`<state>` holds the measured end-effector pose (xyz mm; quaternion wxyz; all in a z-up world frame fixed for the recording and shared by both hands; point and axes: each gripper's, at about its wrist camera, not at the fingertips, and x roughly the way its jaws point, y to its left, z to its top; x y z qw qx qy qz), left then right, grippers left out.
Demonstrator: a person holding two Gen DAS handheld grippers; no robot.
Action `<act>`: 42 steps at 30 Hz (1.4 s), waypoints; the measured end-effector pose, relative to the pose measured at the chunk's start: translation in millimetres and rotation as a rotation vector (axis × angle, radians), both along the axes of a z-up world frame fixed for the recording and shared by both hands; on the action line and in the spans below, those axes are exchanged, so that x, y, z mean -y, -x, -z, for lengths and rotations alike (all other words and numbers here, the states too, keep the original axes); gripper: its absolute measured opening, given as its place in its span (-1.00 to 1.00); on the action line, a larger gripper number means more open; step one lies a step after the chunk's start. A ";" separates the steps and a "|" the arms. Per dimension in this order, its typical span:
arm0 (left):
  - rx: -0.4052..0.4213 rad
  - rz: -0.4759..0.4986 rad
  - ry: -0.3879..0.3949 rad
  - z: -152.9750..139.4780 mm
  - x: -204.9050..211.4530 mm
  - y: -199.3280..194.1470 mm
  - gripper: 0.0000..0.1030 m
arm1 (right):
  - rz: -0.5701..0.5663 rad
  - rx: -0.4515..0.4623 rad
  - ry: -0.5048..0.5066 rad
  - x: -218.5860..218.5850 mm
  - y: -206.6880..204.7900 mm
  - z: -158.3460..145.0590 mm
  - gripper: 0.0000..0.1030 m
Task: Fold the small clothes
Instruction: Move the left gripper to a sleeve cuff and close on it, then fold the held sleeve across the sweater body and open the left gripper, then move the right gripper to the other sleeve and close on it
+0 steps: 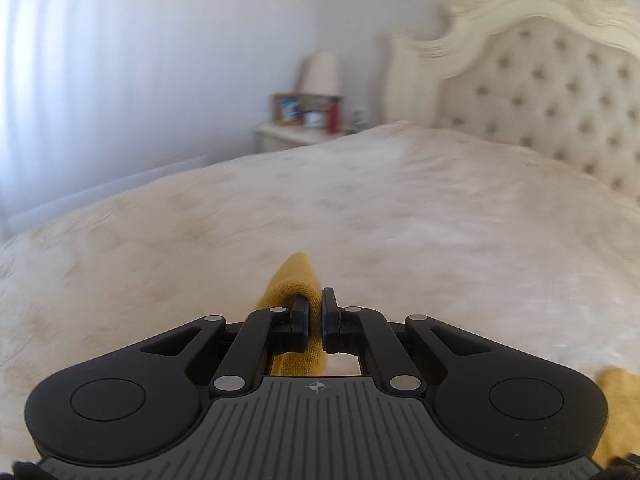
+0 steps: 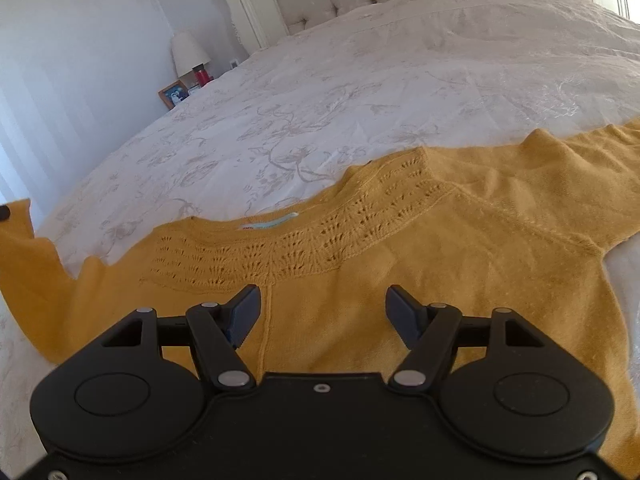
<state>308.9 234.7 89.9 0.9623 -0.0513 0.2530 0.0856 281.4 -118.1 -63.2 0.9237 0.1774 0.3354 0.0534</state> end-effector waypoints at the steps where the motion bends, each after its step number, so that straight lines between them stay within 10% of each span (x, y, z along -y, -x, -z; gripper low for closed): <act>1: 0.013 0.040 -0.001 -4.6 20.7 0.6 -0.90 | 0.011 0.004 -0.002 3.7 0.2 -1.6 0.40; 10: -0.037 0.303 0.092 33.1 179.1 -31.3 -0.89 | 0.165 0.062 0.004 50.2 5.1 -17.9 0.40; 19: -0.172 0.398 -0.043 94.9 271.1 -28.1 -0.86 | 0.299 0.031 -0.032 88.6 3.0 -14.4 0.40; 22: -0.148 0.399 -0.094 93.7 269.4 -11.6 -0.69 | 0.301 0.027 -0.051 90.8 1.8 -13.4 0.40; 24: -0.113 0.372 -0.107 90.9 261.5 2.8 -0.20 | 0.295 0.025 -0.050 89.7 3.3 -13.2 0.40; 36: -0.182 0.233 -0.221 111.1 198.7 73.5 -0.15 | 0.215 0.033 -0.034 73.5 2.9 -13.7 0.40; 42: -0.314 0.073 -0.134 131.8 142.4 89.9 -0.14 | 0.089 0.041 0.029 43.4 1.8 -12.9 0.40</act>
